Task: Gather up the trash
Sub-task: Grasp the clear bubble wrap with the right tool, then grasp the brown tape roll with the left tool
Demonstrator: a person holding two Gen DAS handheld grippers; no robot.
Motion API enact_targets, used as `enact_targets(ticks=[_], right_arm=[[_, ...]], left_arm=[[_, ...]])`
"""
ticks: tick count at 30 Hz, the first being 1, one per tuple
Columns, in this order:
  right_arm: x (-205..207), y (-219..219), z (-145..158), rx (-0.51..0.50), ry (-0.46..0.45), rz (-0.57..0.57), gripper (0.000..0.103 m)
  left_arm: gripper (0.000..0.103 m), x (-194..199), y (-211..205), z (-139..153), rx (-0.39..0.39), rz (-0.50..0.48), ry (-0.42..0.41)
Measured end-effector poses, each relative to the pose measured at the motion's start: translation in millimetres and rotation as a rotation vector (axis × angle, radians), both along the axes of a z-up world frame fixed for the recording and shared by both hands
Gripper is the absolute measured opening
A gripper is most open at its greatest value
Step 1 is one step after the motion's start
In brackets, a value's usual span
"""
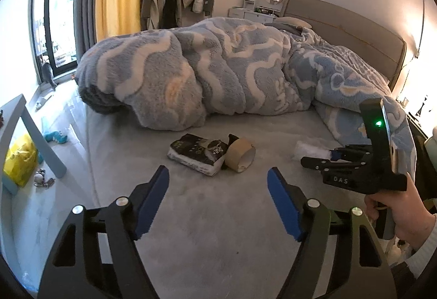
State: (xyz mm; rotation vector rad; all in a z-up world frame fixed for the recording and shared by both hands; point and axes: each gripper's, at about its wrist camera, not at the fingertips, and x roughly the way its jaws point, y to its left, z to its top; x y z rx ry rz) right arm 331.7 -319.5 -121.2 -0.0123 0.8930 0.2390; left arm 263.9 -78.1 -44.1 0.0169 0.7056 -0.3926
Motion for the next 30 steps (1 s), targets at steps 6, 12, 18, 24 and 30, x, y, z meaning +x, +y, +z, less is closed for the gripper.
enact_targets(ticks=[6, 12, 18, 24, 30], right_arm=[[2.4, -11.9, 7.2, 0.078, -0.014, 0.026, 0.031], [6.4, -27.5, 20.3, 0.140, -0.057, 0.040, 0.031], [16.9, -40.5, 22.5, 0.162, -0.055, 0.035, 0.031], [25.5, -44.5, 19.2, 0.169, -0.044, 0.044, 0.031], [31.8, -49.3, 16.5, 0.171, -0.034, 0.039, 0.031]], left_arm=[[0.068, 16.5, -12.5, -9.9, 0.013, -0.051, 0.000], [0.059, 32.3, -25.9, -17.1, 0.020, -0.110, 0.001], [0.055, 47.8, -46.7, -28.8, 0.063, -0.156, 0.020], [0.048, 62.1, -51.5, -40.3, 0.079, -0.165, 0.042], [0.033, 72.6, -54.7, -48.8, 0.068, -0.189, 0.068]])
